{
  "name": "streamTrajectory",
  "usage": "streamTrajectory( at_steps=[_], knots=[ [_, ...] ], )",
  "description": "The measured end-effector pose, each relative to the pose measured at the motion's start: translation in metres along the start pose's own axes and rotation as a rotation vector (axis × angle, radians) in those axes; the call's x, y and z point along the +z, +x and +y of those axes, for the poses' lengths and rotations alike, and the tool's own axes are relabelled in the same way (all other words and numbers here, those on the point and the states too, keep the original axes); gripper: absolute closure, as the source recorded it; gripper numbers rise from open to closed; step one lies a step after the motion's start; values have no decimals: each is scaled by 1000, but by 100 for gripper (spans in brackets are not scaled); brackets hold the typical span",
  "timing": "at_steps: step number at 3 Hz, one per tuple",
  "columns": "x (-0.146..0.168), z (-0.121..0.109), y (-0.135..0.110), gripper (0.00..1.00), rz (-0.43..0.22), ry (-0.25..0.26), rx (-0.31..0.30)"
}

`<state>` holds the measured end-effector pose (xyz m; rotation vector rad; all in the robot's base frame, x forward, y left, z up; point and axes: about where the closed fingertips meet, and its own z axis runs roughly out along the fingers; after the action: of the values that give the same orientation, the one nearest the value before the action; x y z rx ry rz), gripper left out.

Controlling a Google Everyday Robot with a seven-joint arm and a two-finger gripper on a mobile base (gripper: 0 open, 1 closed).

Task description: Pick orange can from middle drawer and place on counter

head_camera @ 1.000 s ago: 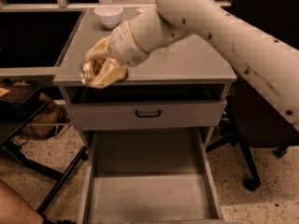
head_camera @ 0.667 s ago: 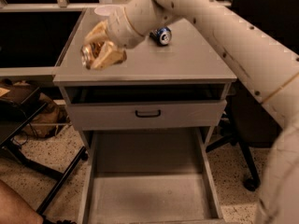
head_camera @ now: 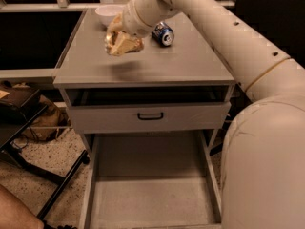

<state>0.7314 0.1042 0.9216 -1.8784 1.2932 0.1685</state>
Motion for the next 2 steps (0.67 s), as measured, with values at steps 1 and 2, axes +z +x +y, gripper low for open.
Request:
streamTrajectory(
  at_steps=[1,2],
  knots=[
    [26,34,54,100,-4,-67,147],
    [23,32,52,81,-4,-67,147]
  ],
)
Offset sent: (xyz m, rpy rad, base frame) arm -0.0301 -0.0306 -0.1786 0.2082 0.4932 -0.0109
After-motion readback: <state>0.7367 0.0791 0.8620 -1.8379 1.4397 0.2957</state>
